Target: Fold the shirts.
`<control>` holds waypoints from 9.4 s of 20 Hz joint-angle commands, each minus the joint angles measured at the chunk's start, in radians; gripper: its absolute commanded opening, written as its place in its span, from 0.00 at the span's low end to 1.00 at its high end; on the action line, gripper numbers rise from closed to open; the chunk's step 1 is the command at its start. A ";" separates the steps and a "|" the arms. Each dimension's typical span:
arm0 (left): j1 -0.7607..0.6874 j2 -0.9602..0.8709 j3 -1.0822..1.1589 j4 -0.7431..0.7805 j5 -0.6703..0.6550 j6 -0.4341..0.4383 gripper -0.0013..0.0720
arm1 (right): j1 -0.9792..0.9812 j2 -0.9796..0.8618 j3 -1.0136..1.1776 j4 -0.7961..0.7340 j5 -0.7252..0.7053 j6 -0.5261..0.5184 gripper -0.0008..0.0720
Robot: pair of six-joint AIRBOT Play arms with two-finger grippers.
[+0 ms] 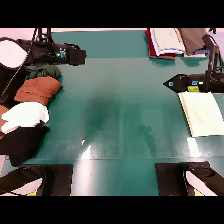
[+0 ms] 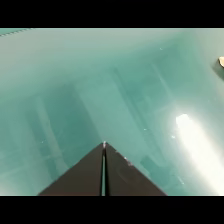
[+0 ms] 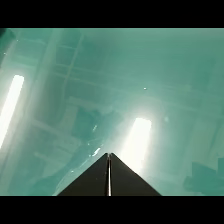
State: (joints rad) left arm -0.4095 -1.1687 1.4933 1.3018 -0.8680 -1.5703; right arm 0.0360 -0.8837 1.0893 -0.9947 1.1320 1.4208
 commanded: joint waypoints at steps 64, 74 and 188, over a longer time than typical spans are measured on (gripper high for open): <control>-0.185 -0.062 0.048 0.220 -0.105 0.073 0.79 | 0.002 0.000 0.539 -0.045 -0.030 0.000 0.04; 0.097 -0.299 -0.159 -0.289 -0.138 0.134 0.79 | 0.002 0.000 0.539 -0.046 -0.006 0.000 0.04; 0.462 0.314 0.134 -0.225 -0.151 0.271 0.05 | -0.226 0.073 0.459 -0.194 0.230 -0.019 0.03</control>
State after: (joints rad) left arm 0.0006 -1.0321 1.4902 1.0504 -0.8642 -1.3495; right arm -0.1017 -0.9009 1.4258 -1.1812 1.2640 1.4029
